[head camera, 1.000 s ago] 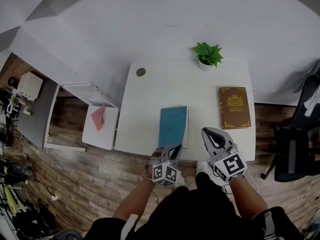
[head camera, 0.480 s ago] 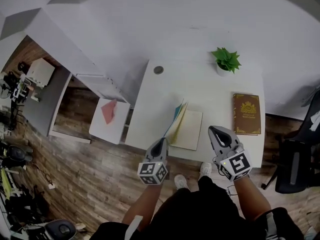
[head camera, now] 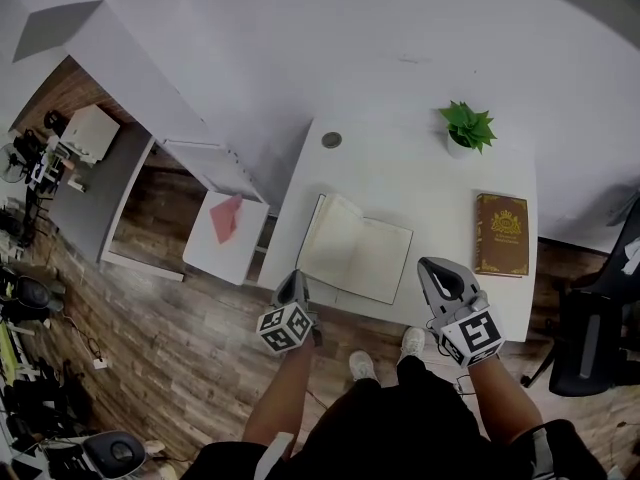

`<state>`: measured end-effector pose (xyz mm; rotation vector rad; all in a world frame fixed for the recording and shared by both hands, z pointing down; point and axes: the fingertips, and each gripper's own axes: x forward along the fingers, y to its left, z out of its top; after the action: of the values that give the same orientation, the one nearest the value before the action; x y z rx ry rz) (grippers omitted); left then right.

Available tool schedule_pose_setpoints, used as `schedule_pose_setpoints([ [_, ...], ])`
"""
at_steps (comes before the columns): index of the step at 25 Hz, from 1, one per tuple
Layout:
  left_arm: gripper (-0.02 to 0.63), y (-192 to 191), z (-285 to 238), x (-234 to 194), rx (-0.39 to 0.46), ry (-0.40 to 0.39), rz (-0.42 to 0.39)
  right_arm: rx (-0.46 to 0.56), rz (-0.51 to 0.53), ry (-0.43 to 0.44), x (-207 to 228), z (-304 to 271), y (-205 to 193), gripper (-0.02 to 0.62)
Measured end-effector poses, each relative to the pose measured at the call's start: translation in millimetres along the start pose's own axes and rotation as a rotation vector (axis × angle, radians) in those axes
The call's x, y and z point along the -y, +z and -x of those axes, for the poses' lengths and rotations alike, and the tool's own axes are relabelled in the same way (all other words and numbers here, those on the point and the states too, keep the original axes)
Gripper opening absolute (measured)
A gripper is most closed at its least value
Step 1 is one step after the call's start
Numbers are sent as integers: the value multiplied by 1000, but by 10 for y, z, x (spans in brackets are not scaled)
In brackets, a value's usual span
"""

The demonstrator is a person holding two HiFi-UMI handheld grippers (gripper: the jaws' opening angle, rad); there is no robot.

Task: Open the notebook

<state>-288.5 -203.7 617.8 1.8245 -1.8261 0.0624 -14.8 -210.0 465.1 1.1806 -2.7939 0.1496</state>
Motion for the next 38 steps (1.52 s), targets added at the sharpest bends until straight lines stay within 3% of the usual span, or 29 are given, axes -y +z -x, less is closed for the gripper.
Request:
schedule_pose_setpoints([
  [4, 8, -320, -105, -291, -106, 79, -79, -8, -3, -10, 14, 24, -33, 2],
  [8, 8, -693, -88, -390, -214, 103, -144, 0, -2, -18, 16, 35, -3, 2],
  [11, 22, -754, -104, -439, -236, 145, -187, 2, 3, -20, 34, 19, 20, 2],
  [14, 102, -794, -71, -483, -257, 166, -224, 0, 3, -13, -3, -3, 12, 2],
  [17, 152, -589, 81, -417, -184, 154, -217, -2, 7, 1, -60, -23, 7, 2],
  [25, 149, 373, 338, 415, 96, 0, -316, 11, 18, 21, -147, -89, 84, 2],
  [26, 138, 479, 362, 565, 124, -39, -330, 16, 18, 21, -157, -94, 103, 2],
  [28, 28, 630, 405, 869, 165, -123, -361, 24, 19, 17, -171, -96, 137, 2],
  [33, 6, 626, 445, 1499, 170, -301, -433, 30, 55, -2, -178, -15, 249, 2],
  [38, 6, 624, 540, 2015, 191, -420, -503, -4, 111, -35, -124, 45, 290, 2],
])
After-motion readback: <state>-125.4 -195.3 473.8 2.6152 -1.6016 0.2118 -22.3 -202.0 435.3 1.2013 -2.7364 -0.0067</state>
